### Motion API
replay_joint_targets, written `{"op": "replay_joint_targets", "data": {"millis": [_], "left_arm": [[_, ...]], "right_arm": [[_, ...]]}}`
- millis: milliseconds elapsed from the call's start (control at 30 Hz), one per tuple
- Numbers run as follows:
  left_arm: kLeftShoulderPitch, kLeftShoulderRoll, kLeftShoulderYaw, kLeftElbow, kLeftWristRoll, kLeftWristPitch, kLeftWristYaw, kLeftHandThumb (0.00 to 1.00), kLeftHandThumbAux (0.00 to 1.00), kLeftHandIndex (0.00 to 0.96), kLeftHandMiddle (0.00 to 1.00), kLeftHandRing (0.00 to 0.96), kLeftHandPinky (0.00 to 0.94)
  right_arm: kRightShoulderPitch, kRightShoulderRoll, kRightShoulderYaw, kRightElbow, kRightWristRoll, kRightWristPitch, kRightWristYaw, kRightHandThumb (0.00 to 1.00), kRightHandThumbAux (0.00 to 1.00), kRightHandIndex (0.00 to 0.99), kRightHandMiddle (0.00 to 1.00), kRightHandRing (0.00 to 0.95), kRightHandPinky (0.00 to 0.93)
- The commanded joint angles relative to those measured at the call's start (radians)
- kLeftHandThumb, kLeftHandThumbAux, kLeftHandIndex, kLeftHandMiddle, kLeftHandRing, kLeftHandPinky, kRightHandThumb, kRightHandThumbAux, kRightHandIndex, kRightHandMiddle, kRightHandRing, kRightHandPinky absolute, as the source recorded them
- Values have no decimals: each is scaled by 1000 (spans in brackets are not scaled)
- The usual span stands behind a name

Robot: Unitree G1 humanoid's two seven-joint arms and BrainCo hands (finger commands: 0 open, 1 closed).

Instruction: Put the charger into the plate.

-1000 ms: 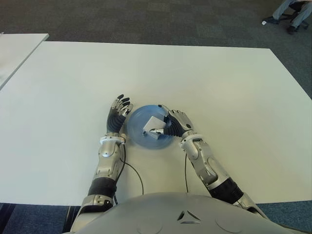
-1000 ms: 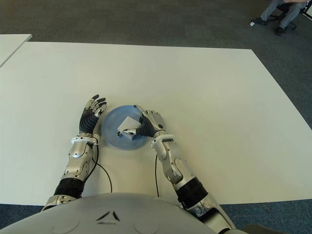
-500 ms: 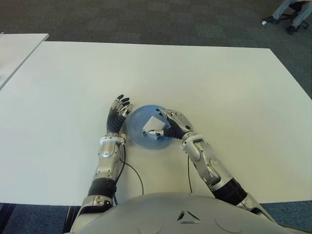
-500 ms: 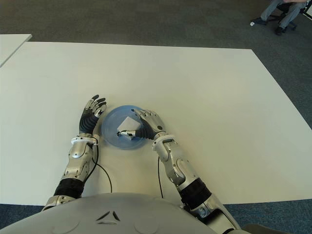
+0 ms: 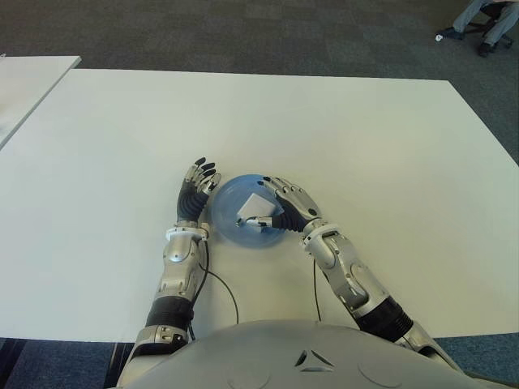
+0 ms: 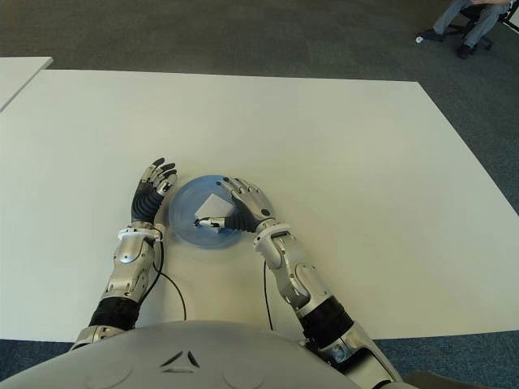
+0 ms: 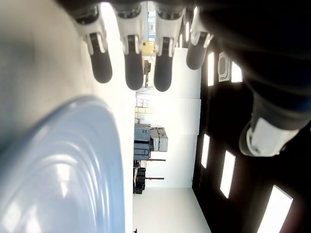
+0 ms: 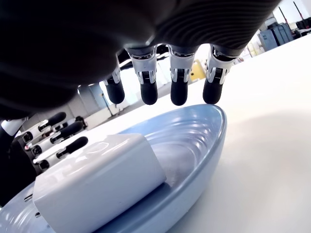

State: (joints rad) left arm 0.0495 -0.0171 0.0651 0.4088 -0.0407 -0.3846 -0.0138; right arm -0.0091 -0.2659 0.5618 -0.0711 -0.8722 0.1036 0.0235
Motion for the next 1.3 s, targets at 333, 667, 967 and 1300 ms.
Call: {"op": "replay_joint_targets", "data": {"millis": [333, 667, 967, 1300], "left_arm": [[18, 4, -2, 16, 6, 34, 2, 0, 567, 133, 232, 226, 228], [17, 11, 4, 23, 8, 37, 6, 0, 563, 134, 230, 222, 225], [17, 11, 10, 29, 8, 35, 11, 0, 563, 143, 235, 230, 231], [15, 13, 16, 37, 14, 35, 20, 0, 560, 137, 225, 224, 222]], "right_arm": [[-13, 27, -67, 48, 30, -32, -124, 308, 248, 0, 0, 0, 0], [-68, 95, -248, 190, 307, -161, -201, 234, 326, 0, 0, 0, 0], [-45, 225, -372, 168, 602, -138, -132, 194, 464, 0, 0, 0, 0], [-31, 303, -453, 187, 777, -108, -79, 133, 719, 0, 0, 0, 0]]}}
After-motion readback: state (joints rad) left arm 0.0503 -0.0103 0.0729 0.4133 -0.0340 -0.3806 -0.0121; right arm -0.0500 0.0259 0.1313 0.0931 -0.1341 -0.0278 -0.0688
